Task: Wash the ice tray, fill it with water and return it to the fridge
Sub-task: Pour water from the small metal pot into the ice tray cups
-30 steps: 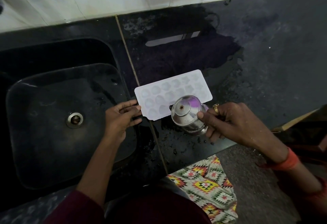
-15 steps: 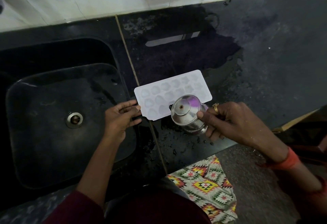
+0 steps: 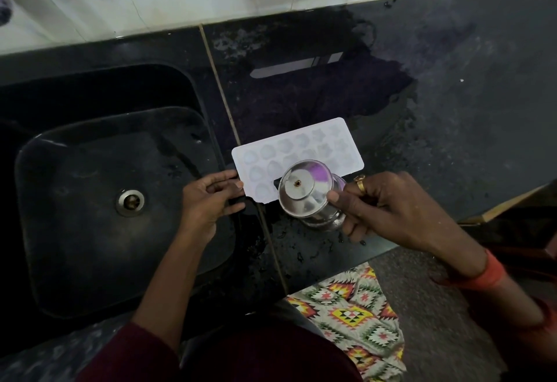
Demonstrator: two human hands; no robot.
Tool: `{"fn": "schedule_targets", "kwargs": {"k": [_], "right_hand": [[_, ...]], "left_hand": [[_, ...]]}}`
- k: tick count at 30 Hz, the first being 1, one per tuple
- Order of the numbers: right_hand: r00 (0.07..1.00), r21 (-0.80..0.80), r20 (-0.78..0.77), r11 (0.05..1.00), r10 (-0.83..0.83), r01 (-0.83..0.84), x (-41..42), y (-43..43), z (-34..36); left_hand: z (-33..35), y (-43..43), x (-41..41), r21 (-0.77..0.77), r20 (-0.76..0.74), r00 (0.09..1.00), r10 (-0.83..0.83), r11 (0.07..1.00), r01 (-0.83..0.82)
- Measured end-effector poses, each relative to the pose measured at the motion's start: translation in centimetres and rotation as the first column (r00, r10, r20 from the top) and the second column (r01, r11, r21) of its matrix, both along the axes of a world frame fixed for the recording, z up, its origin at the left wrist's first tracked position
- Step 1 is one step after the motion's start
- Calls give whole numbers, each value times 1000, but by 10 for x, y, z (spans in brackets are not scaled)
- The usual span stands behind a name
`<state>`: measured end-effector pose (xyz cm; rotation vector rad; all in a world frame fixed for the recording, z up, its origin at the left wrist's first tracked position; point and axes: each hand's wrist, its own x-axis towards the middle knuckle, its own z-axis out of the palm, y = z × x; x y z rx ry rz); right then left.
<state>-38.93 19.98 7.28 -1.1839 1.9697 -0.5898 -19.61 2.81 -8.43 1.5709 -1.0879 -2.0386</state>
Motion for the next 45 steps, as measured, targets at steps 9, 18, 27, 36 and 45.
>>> {"fn": "schedule_targets", "kwargs": {"k": [9,18,27,36,45], "right_hand": [[994,-18,-101,999,47,-49,3,1,-5],[992,-16,-119,999,50,-52,3,3,-6],[992,1,-113,998,56,-56,2,3,-4],[994,10,-103,999,46,-46,0,3,-4],[999,9,-40,1000,15,-15,1,-1,1]], "left_hand": [[-1,2,2,1,-10,1000,-4,1000,4],[-2,3,2,-1,-7,1000,-6,1000,6],[-4,3,2,-3,-4,1000,-7,1000,7],[-5,2,2,1,-1,1000,-7,1000,7],[-4,2,1,9,5,1000,5,1000,-5]]}}
